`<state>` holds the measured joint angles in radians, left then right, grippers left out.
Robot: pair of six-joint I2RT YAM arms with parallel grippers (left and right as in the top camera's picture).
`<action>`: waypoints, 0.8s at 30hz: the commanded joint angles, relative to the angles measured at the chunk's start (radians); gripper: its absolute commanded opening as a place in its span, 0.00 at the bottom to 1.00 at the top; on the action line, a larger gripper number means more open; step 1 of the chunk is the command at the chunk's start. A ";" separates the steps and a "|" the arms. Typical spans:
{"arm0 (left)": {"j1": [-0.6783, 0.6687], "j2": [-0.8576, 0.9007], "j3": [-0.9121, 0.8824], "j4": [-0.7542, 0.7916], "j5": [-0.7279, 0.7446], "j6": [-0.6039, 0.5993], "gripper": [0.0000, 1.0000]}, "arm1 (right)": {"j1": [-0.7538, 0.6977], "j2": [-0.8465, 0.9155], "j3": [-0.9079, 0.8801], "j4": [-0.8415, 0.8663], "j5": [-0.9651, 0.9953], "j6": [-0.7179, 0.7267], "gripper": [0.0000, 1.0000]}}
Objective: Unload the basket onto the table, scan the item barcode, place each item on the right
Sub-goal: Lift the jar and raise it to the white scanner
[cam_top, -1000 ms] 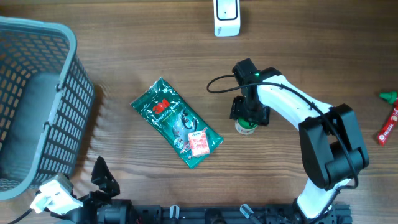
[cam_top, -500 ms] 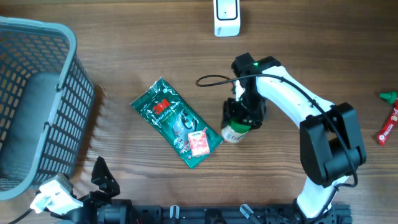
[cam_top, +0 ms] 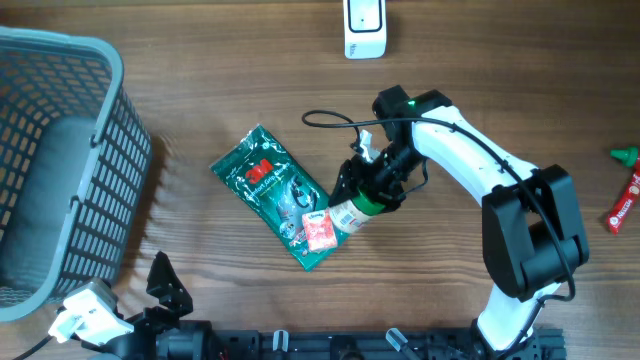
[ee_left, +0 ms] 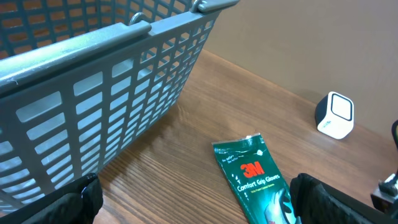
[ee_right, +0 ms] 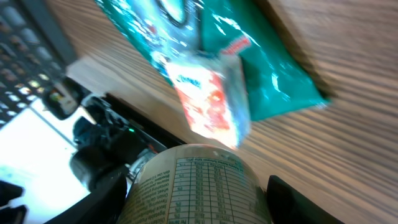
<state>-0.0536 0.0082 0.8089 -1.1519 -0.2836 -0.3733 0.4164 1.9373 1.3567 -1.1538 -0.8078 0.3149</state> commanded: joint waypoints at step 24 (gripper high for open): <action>-0.005 -0.003 0.001 0.003 -0.005 -0.005 1.00 | 0.001 -0.034 0.019 0.008 -0.047 0.019 0.48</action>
<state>-0.0536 0.0082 0.8089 -1.1519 -0.2836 -0.3733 0.4164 1.9373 1.3567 -1.1442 -0.8524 0.3428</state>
